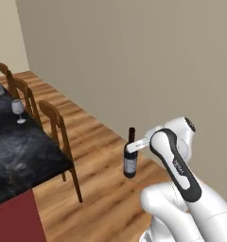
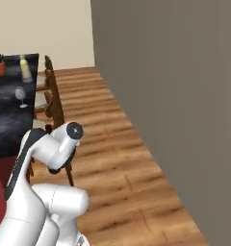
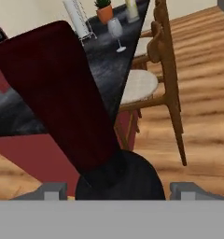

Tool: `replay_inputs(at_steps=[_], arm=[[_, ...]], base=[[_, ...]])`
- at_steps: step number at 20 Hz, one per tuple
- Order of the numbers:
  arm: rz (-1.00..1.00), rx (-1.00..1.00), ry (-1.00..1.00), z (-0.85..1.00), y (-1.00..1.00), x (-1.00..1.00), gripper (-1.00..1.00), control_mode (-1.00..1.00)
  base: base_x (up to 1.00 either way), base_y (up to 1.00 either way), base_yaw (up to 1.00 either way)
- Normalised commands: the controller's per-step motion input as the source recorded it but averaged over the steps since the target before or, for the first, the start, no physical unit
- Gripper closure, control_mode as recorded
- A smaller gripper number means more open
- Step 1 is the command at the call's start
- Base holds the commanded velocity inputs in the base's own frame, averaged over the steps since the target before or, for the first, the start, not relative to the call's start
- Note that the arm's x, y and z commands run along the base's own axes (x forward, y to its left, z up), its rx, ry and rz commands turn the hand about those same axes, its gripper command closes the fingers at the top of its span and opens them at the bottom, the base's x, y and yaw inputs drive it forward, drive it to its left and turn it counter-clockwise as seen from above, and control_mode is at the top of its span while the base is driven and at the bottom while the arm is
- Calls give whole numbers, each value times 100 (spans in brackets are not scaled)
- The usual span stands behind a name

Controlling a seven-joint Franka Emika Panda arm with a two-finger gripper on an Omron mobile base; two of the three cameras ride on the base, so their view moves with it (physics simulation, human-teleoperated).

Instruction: There is a wine glass and glass cup on the dining counter. Place the wine bottle next to the wine glass and the juice bottle next to the glass cup.

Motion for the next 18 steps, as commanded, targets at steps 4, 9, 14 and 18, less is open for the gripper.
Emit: replay_inputs(at_steps=[4,9,14,18], arm=[[0,0,0,0,0,0,100,100],[0,0,0,0,0,0,100,100],[0,0,0,0,0,0,100,100],[0,0,0,0,0,0,100,100]], base=[[69,-5,51],[75,-9,39],[66,-2,32],[57,0,16]])
